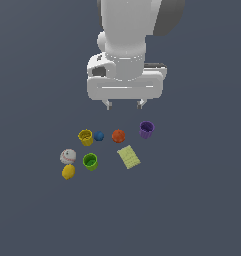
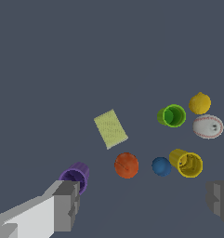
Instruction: Pick up a designated object from a clutter of objects.
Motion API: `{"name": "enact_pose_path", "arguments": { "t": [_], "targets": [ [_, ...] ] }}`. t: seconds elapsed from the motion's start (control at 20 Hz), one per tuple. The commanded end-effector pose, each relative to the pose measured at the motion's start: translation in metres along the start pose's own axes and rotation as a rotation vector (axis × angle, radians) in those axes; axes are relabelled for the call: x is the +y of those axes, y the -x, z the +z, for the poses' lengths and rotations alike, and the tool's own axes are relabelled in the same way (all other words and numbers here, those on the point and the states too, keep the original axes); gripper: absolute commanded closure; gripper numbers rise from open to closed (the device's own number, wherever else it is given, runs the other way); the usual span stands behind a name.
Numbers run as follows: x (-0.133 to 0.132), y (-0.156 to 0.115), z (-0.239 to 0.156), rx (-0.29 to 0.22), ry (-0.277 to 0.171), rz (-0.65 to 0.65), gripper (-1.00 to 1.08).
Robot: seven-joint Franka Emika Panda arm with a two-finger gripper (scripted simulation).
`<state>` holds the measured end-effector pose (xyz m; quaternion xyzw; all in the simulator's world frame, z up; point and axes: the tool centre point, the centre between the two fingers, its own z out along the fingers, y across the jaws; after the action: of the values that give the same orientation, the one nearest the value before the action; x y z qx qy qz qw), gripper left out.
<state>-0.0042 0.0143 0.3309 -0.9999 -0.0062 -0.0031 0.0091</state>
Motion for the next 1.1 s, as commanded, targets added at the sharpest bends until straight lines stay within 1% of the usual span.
{"name": "enact_pose_path", "arguments": {
  "t": [0.0,0.15,0.4,0.65,0.85,1.05],
  "targets": [
    [0.000,0.000,0.000,0.000,0.000,0.000,-0.92],
    [0.003,-0.002,-0.002,0.006,0.003,-0.003,-0.92],
    [0.015,-0.010,-0.010,0.029,0.015,-0.014,-0.92],
    [0.015,-0.011,-0.010,0.029,0.016,-0.015,-0.92],
    [0.015,-0.014,-0.001,0.028,0.018,-0.030,-0.92],
    [0.013,-0.019,0.017,0.025,0.020,-0.060,-0.92]
  ]
}}
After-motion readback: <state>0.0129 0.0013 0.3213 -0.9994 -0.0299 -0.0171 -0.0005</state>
